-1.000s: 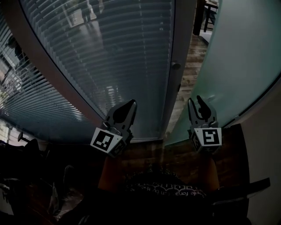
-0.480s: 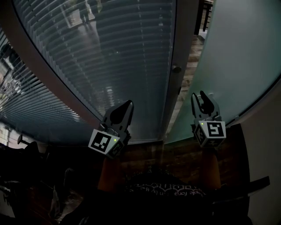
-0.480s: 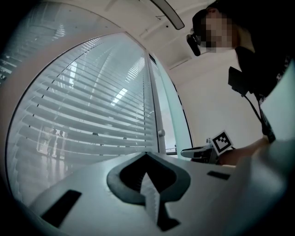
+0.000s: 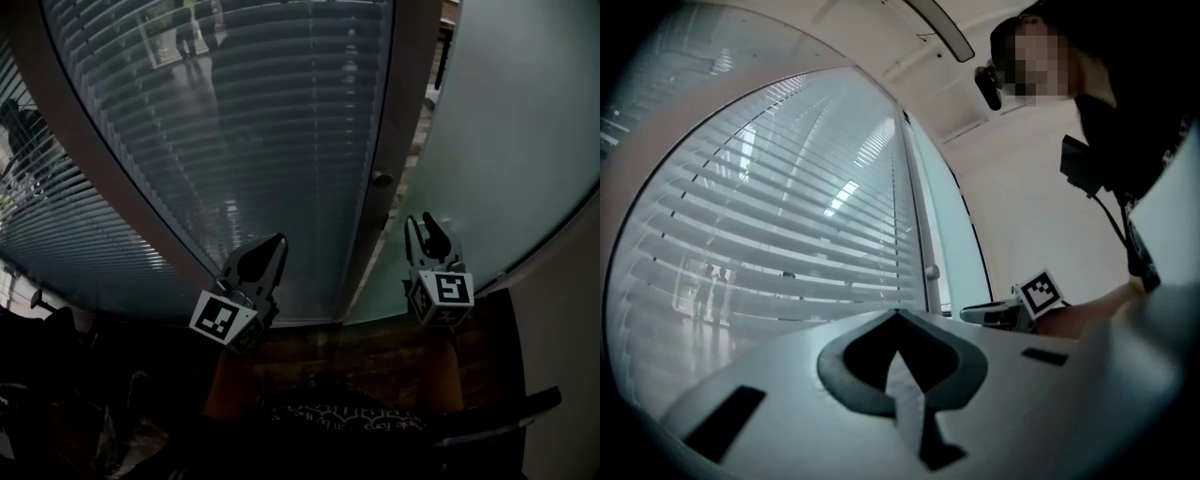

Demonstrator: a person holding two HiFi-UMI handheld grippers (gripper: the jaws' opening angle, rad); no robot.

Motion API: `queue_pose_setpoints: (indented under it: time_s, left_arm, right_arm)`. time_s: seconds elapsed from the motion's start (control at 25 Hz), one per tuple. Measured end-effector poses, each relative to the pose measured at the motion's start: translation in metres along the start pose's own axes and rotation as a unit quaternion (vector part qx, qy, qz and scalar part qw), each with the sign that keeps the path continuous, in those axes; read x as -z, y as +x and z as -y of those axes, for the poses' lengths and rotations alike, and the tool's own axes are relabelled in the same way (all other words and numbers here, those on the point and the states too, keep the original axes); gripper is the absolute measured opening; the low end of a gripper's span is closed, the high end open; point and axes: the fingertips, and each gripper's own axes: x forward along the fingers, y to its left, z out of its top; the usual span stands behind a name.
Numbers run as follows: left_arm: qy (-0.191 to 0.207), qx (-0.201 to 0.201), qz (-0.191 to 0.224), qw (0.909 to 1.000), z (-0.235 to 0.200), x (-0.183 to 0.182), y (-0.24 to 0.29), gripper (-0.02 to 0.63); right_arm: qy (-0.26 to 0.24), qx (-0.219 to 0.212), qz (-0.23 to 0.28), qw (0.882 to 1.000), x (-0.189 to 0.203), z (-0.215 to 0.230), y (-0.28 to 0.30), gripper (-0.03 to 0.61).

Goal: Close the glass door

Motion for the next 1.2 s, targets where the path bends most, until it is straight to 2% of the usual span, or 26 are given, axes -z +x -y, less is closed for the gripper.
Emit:
queue_pose_setpoints:
  time_s: [0.68, 0.88, 1.04, 1.2]
  left_arm:
    - [0.003, -0.010, -0.005, 0.9999, -0.016, 0.011, -0.003, 0.002]
    - [0.004, -0.014, 0.001, 0.9999, -0.021, 0.005, 0.003, 0.002]
    - [0.008, -0.014, 0.002, 0.9999, -0.021, 0.013, 0.004, 0.002]
    - [0.010, -0.010, 0.005, 0.9999, -0.025, -0.008, 0.013, 0.002]
  right_arm:
    - [0.022, 0.009, -0.013, 1.000, 0.015, 0.002, 0.025, 0.129]
    - [0.011, 0.006, -0.007, 1.000, 0.009, 0.008, 0.037, 0.129]
    - [0.015, 0.014, 0.001, 1.000, 0.020, 0.011, 0.039, 0.118]
    - [0.015, 0.019, 0.006, 1.000, -0.004, 0.015, 0.043, 0.107]
